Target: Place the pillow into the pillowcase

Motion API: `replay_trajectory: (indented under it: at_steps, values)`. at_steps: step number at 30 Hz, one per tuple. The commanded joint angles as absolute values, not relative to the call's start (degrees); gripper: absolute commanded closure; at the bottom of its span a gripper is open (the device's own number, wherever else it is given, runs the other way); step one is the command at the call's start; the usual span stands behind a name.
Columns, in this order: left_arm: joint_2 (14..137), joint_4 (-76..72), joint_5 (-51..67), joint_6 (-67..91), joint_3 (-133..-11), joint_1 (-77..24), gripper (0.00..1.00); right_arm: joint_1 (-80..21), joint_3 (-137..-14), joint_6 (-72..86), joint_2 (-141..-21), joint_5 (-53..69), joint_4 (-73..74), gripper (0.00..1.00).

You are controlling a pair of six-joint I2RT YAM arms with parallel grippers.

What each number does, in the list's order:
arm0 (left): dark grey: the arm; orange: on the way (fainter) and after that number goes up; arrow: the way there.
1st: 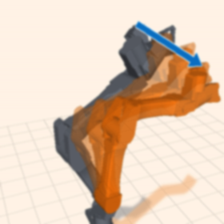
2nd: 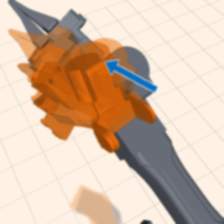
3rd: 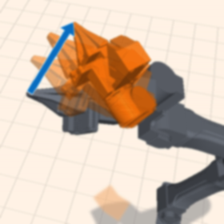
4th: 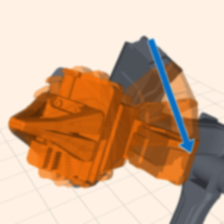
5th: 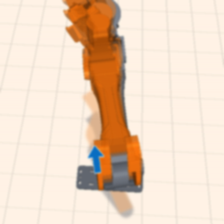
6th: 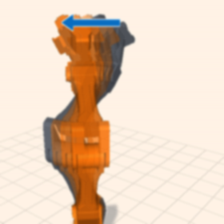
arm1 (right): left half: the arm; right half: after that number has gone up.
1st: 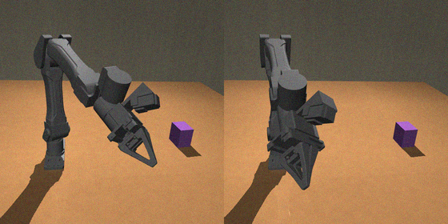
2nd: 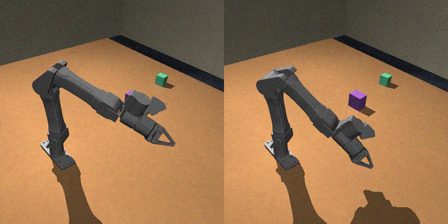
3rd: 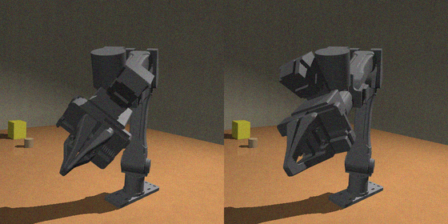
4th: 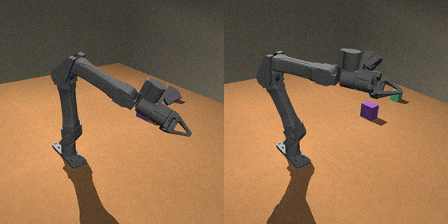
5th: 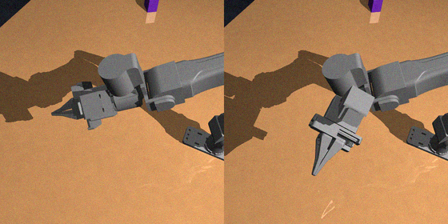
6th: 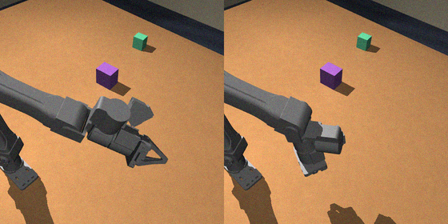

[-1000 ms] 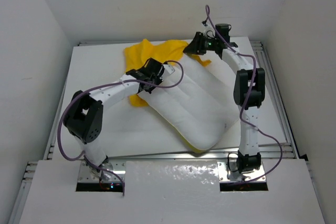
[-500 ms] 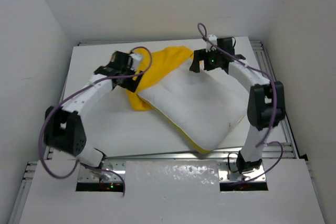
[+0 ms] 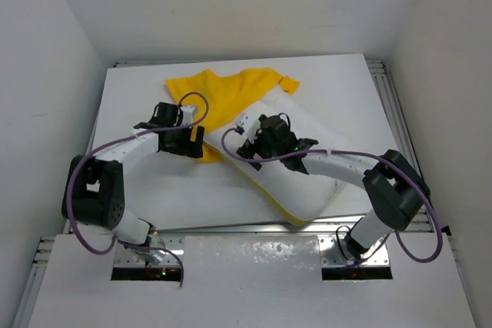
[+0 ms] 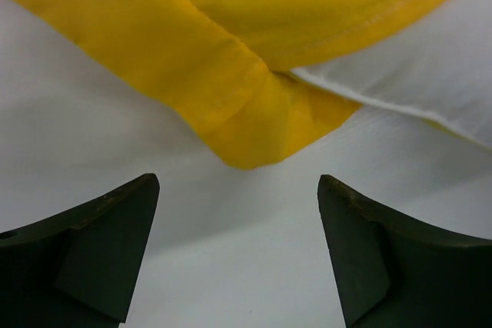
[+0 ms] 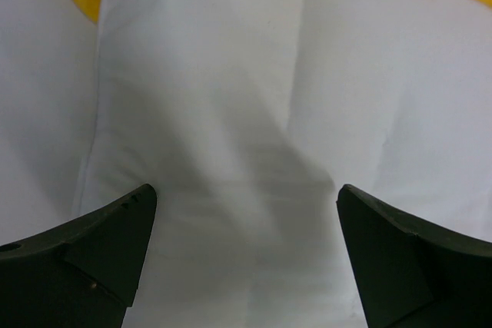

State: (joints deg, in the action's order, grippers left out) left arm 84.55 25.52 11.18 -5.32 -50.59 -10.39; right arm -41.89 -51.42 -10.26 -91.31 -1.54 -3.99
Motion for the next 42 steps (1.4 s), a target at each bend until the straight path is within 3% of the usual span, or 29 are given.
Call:
replay_trajectory:
  at_steps: [1, 7, 10, 11, 12, 13, 16, 20, 23, 24, 26, 30, 33, 38, 42]
  values:
    - [88.92, 16.8, 15.65, 1.65, -50.18, -9.58, 0.18, -44.81, -48.44, -12.57, -89.22, -8.08, -9.75, 0.01]
    - [95.7, 10.47, 22.06, 4.48, -51.5, -6.42, 0.21, -47.55, -45.79, -10.02, -88.42, -1.96, -6.95, 0.01]
    - [98.43, 9.5, 25.04, 4.75, -51.07, -6.42, 0.41, -47.72, -46.32, -7.83, -87.37, -0.18, -3.78, 0.01]
    - [99.13, 9.23, 26.09, 4.66, -50.37, -6.42, 0.56, -47.9, -46.06, -6.78, -85.97, 1.04, -3.69, 0.01]
    - [99.49, 8.36, 26.63, 4.57, -49.84, -6.42, 0.64, -48.07, -45.71, -6.42, -85.26, 1.14, -4.21, 0.01]
    - [99.75, 8.0, 26.8, 4.22, -49.4, -6.42, 0.77, -48.25, -44.92, -5.81, -84.73, 0.53, -4.65, 0.01]
    - [101.6, 8.26, 27.16, 4.74, -50.27, -6.42, 1.0, -48.43, -44.12, -5.63, -85.77, 0.0, -6.24, 0.01]
    - [101.61, 9.31, 28.83, 4.83, -51.15, -6.42, 1.0, -48.43, -46.22, -5.02, -95.69, -5.44, -6.59, 0.02]
    - [98.54, 10.54, 28.04, 3.79, -51.15, -6.42, 1.0, -48.43, -50.96, -0.71, -103.87, -9.22, -7.47, 0.22]
    - [97.39, 11.5, 27.69, 2.74, -51.15, -6.42, 1.0, -48.34, -52.28, -0.18, -105.37, -9.92, -8.34, 0.61]
    - [93.63, 13.17, 26.55, -0.52, -51.06, -6.42, 1.0, -48.43, -56.58, 2.02, -108.27, -10.29, -8.62, 0.99]
    - [86.85, 16.61, 23.83, -10.27, -50.45, -6.5, 1.0, -47.99, -65.9, 5.51, -107.68, -8.27, -6.76, 1.0]
    - [83.41, 18.71, 20.83, -13.78, -51.15, -6.59, 1.0, -46.93, -66.45, 14.2, -103.81, -8.25, -14.21, 1.0]
    - [82.27, 24.42, 27.33, -16.87, -55.54, -7.82, 1.0, -46.93, -67.06, 23.37, -100.46, -15.99, -28.45, 1.0]
    - [82.27, 27.42, 29.09, -20.73, -58.17, -12.46, 1.0, -46.93, -75.11, 28.9, -104.32, -18.01, -27.25, 1.0]
